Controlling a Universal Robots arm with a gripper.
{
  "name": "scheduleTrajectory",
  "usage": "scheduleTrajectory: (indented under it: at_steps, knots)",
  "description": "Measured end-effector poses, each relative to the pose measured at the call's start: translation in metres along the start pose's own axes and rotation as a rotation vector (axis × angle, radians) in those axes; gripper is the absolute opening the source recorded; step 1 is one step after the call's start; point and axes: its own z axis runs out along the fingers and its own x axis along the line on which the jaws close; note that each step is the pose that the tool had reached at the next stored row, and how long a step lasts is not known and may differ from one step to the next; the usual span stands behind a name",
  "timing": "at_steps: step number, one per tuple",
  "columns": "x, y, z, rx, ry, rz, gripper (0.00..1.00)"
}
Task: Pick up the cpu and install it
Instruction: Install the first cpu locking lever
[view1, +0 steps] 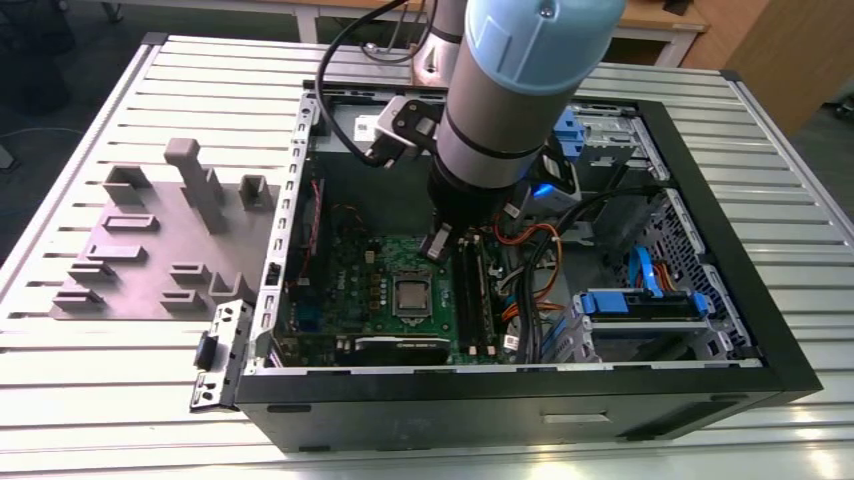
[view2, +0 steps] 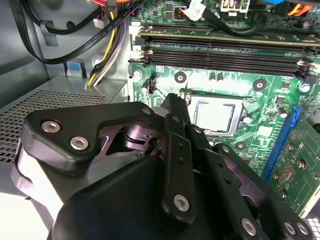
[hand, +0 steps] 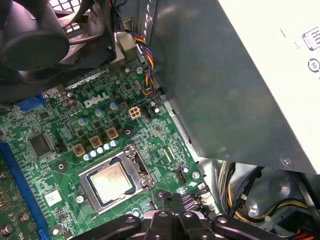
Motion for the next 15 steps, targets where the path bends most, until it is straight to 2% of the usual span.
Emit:
scheduleTrajectory:
  at_steps: [11,15]
  knots:
    - [0.0005,-0.0003,-0.0001,0.0000,0.0001,0.000,0.10]
    - [0.0009,0.0005,-0.0002,-0.0017,0.0016,-0.013,0.10]
